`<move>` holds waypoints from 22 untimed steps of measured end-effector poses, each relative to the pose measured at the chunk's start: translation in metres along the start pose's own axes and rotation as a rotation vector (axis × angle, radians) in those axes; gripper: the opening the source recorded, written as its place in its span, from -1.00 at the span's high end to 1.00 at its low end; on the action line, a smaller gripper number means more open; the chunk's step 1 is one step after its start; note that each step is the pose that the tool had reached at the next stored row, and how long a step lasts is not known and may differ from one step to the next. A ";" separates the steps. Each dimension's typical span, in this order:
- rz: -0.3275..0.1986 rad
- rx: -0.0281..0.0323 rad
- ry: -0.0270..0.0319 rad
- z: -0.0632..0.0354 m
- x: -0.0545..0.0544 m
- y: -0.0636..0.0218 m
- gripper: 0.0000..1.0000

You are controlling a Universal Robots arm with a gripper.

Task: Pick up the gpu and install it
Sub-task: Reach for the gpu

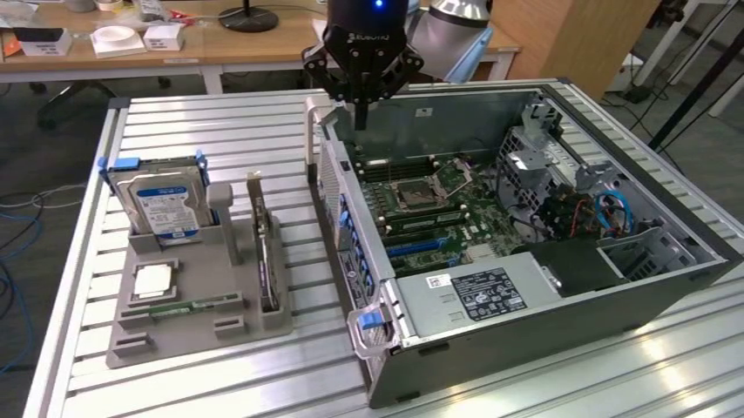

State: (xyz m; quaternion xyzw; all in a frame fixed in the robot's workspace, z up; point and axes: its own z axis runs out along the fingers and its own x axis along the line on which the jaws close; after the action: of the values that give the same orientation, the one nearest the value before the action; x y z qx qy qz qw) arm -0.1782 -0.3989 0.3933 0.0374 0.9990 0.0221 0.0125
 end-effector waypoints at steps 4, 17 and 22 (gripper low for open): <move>0.000 0.0000 0.0000 -0.0001 0.003 -0.0002 0.79; 0.000 0.0000 0.0000 -0.0004 0.017 -0.0013 0.79; 0.000 0.0000 0.0000 -0.0006 0.022 -0.0017 0.79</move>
State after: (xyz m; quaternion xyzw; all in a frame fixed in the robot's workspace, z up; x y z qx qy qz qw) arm -0.2007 -0.3989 0.3932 0.0374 0.9990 0.0221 0.0125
